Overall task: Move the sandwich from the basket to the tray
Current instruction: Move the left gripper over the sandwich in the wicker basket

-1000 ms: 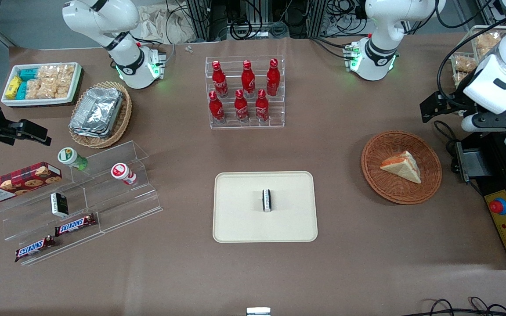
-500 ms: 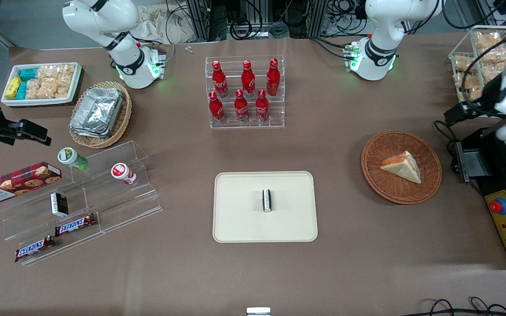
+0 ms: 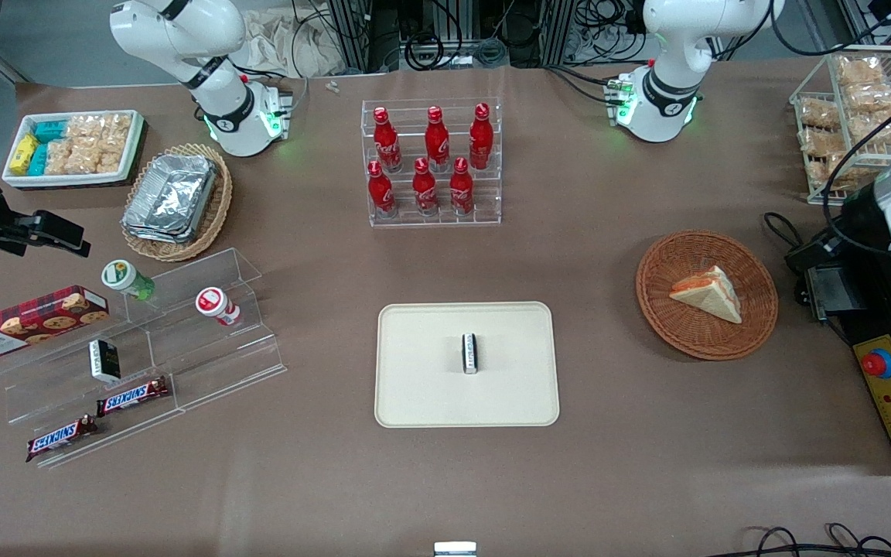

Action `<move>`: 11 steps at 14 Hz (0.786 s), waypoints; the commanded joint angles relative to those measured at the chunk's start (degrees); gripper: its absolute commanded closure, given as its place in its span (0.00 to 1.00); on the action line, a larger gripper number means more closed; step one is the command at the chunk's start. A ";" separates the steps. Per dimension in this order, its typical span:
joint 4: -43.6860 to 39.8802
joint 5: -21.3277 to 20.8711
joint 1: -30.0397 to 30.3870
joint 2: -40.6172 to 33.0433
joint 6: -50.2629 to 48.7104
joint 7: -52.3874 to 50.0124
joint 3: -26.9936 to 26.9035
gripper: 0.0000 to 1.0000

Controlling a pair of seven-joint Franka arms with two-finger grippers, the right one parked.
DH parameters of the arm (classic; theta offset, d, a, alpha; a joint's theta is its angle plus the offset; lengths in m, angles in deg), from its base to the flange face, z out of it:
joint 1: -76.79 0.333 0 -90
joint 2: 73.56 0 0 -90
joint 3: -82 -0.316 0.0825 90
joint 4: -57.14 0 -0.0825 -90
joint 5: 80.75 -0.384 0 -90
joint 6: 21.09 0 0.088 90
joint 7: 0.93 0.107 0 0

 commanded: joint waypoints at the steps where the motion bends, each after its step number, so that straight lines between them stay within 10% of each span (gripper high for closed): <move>1: 4.75 1.33 0.03 -0.01 4.53 -7.05 -1.16 0.00; 11: 18.30 9.41 1.70 8.08 24.40 -22.52 -0.38 0.00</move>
